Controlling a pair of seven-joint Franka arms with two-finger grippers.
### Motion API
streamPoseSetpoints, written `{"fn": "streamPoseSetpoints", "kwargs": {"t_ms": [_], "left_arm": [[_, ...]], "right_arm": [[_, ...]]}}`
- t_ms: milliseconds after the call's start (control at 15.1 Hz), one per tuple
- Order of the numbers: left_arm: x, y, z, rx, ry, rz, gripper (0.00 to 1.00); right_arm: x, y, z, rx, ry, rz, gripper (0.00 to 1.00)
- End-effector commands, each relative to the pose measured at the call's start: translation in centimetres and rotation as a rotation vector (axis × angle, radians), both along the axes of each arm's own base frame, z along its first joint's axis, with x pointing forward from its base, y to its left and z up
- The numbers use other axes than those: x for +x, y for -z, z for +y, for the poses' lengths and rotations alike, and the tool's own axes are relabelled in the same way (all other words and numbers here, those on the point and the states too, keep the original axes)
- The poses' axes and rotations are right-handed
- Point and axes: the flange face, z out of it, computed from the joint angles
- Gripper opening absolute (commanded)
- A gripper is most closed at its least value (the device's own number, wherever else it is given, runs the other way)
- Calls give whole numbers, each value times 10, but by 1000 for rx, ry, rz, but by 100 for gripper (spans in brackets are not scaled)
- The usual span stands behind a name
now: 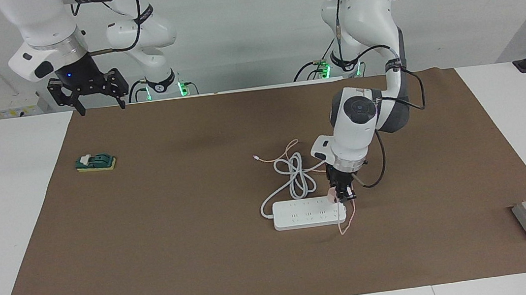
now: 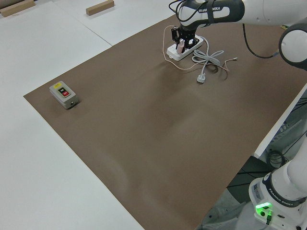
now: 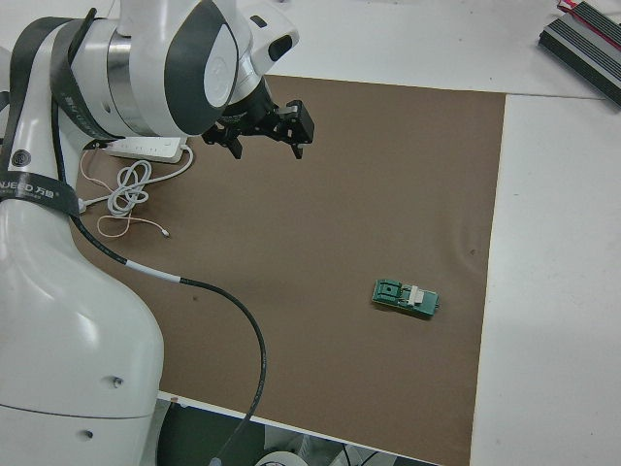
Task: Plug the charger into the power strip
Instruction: 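Press the charger down into the socket with the left gripper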
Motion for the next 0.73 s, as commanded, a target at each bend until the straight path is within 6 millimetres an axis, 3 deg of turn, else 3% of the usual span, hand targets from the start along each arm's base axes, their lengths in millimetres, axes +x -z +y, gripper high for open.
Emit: {"fn": "streamPoseSetpoints", "kwargs": {"t_ms": [0, 662], "left_arm": [[-5, 10, 2, 3, 7, -18, 0], [1, 10, 13, 85, 82, -31, 0]], "right_arm": [[-2, -3, 2, 13, 16, 0, 100], [-2, -3, 2, 13, 16, -2, 100]]}}
